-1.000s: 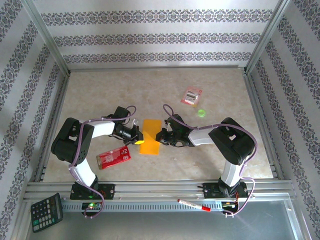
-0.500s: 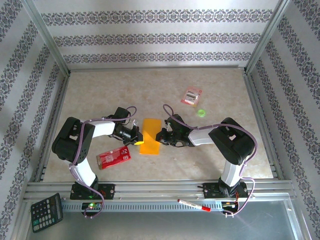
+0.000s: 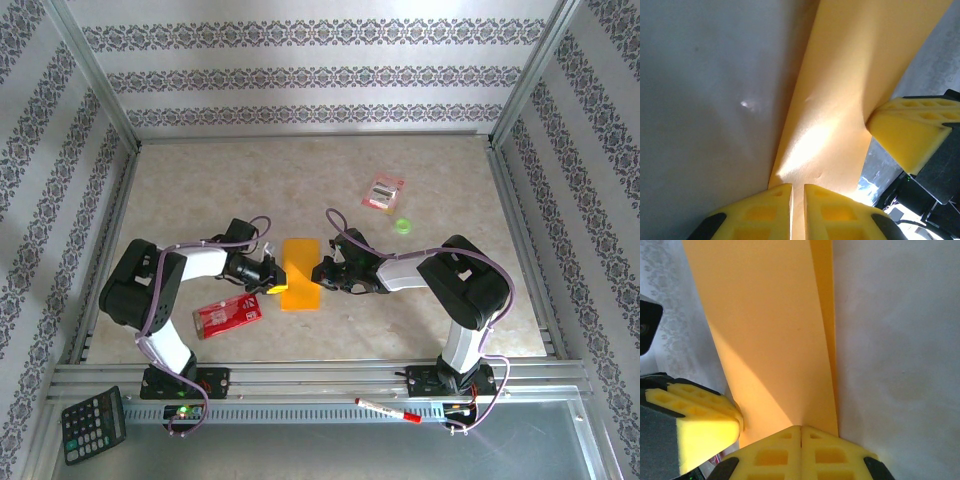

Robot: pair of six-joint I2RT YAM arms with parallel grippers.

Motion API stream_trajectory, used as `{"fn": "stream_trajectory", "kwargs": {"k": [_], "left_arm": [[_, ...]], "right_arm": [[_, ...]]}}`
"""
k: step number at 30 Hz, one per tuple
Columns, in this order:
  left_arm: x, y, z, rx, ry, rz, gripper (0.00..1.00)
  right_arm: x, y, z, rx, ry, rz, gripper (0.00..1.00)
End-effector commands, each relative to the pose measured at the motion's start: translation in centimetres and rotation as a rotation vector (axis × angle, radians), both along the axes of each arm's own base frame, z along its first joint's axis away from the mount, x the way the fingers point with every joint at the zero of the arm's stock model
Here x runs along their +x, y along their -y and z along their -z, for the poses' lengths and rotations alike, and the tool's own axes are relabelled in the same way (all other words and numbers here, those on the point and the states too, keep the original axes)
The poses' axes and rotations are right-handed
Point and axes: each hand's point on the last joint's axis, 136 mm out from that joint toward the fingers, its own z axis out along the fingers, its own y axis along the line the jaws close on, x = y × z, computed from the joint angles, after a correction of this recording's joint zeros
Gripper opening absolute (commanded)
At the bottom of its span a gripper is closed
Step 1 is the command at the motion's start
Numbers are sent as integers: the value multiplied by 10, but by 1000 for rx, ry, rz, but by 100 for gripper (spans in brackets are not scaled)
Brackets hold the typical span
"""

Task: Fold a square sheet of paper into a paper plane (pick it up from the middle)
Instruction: First fold the square sheet of paper in half at the center of the table, then first fold in half a square sheet of paper at the center of the table.

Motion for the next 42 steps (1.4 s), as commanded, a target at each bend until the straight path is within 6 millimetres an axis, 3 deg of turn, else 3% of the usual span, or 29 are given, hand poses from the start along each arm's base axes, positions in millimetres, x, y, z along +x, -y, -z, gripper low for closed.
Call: {"fn": "stream_trajectory", "kwargs": {"k": [1, 12, 16, 21, 26, 36, 42], "left_arm": [[-4, 3, -4, -22, 8, -2, 15], [-10, -11, 18, 95, -22, 24, 6], [-10, -20, 25, 168, -20, 55, 0], [-14, -21, 37, 177, -37, 85, 0], [-12, -22, 40, 168, -6, 117, 0], [0, 0, 32, 69, 77, 216, 0], [-1, 9, 36, 82, 96, 271, 0]], "right_arm": [[-66, 74, 91, -367, -248, 15, 0], [-67, 74, 90, -365, -248, 16, 0], [-65, 72, 83, -346, -229, 19, 0], [-58, 66, 70, -305, -184, 18, 0], [-46, 50, 44, -210, -98, 4, 0], [-13, 35, -21, -76, 96, -34, 6], [7, 5, -54, 49, 147, -115, 5]]}}
